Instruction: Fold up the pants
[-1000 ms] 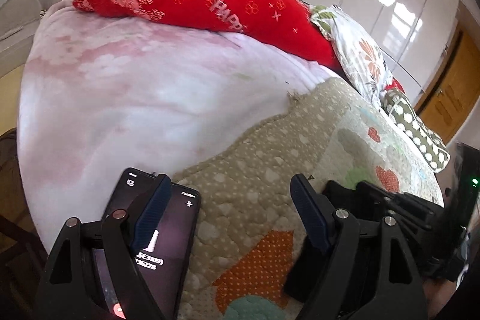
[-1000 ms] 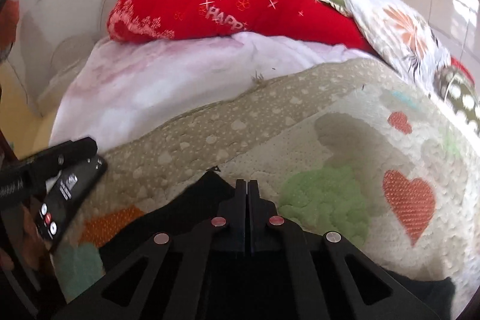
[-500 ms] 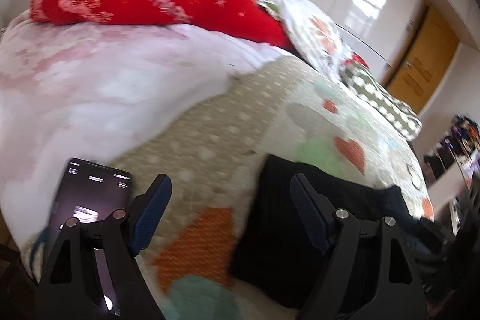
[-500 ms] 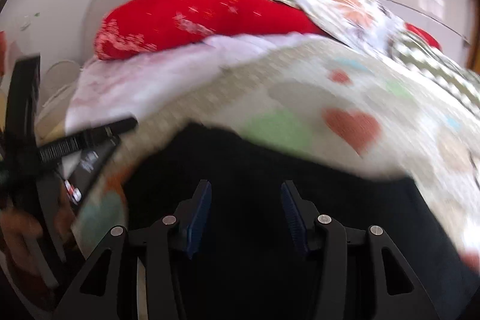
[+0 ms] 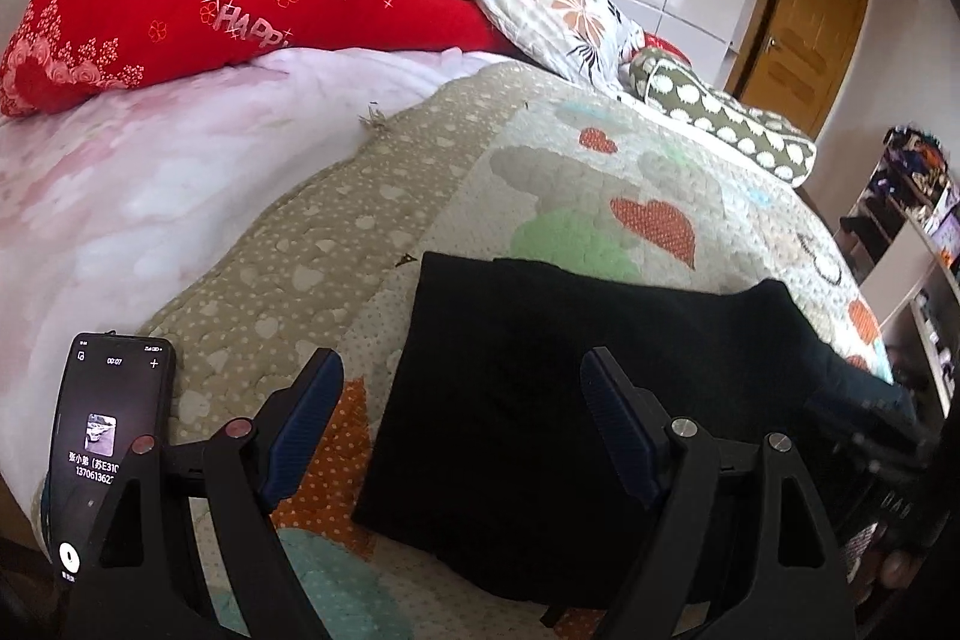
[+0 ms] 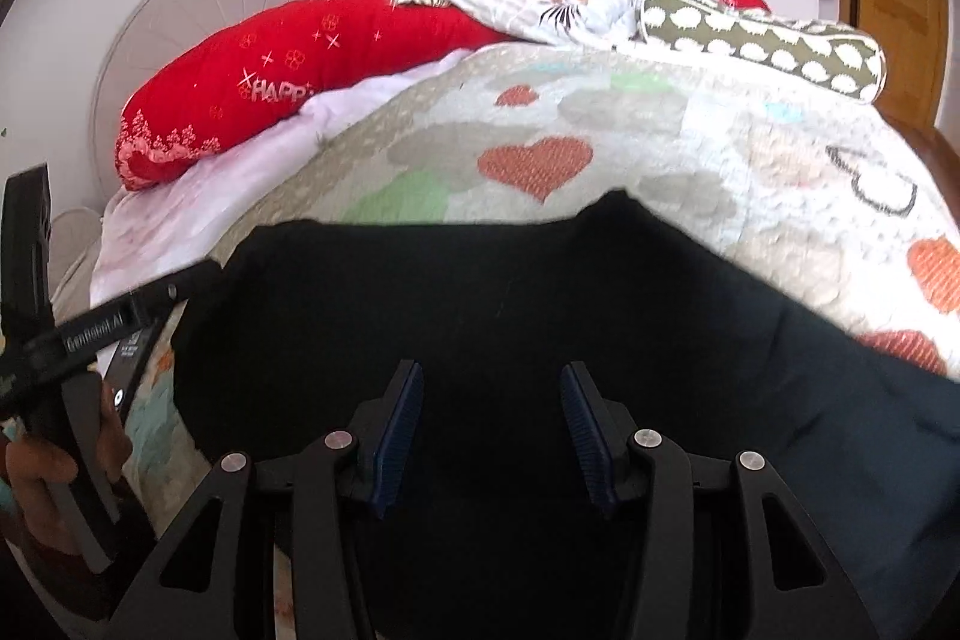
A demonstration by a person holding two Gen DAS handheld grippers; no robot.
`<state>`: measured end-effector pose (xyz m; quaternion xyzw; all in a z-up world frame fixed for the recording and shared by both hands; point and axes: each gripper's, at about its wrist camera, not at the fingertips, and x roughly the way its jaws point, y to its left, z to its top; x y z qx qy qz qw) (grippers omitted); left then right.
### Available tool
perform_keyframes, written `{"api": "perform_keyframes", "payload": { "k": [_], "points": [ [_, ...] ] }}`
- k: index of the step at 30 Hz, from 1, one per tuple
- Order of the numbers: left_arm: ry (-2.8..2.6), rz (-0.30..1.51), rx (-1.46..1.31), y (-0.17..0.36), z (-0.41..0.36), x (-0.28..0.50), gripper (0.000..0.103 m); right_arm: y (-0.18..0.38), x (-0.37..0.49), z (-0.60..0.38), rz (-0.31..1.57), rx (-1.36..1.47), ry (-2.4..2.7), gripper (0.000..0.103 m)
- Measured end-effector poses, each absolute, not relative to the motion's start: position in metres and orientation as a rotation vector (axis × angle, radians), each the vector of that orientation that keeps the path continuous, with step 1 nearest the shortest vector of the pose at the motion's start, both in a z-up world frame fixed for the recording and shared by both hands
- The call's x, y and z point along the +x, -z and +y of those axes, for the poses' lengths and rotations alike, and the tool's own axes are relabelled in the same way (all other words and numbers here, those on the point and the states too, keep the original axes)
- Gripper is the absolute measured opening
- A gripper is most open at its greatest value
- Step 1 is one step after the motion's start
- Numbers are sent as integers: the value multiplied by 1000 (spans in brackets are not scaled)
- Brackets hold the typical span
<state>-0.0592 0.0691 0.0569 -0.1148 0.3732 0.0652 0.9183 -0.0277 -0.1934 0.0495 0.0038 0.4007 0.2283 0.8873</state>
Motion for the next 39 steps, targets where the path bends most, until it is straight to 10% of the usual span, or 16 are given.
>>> {"api": "perform_keyframes", "payload": {
  "k": [16,17,19,22,39],
  "points": [
    [-155,819,-217,-45,71,-52,82,-44,56,-204,835,-104,-353,51],
    [-155,819,-216,-45,71,-52,82,-40,60,-205,852,-94,-359,47],
    [-155,821,-217,-45,71,-52,82,-36,65,-206,860,-90,-363,7],
    [-158,824,-214,-45,71,-52,82,-40,65,-210,828,-66,-358,2],
    [-187,829,-193,-41,71,-51,82,-66,17,-246,777,-59,-278,18]
  ]
}}
